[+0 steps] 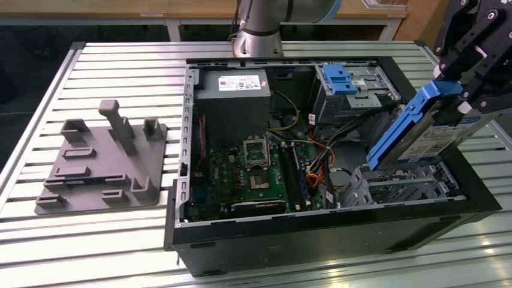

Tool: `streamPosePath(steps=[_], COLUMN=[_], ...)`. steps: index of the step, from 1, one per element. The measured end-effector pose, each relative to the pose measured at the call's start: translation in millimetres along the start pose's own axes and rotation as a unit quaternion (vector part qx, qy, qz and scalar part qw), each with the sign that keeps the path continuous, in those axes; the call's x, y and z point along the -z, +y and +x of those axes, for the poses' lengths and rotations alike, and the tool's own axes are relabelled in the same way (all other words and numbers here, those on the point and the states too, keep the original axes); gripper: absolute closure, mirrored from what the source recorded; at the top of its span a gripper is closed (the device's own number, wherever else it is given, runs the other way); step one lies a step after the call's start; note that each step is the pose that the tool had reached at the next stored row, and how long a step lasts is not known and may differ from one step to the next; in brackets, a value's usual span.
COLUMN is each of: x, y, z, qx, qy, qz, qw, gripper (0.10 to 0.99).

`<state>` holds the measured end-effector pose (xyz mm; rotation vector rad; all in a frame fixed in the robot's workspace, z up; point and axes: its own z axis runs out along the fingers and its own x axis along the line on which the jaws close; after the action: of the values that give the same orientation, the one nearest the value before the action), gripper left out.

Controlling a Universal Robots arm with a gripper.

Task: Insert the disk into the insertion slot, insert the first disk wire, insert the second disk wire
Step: 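Insert the disk into the insertion slot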

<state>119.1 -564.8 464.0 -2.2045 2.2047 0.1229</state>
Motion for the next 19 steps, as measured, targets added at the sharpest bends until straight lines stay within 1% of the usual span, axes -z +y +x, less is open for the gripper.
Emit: streamPosePath(steps=[19], x=[-8.0], y=[-0.3], z=[0.6], qx=[0.000], qy=[0.0000], qz=[0.0000], qw=[1.0000], gripper=[0.722])
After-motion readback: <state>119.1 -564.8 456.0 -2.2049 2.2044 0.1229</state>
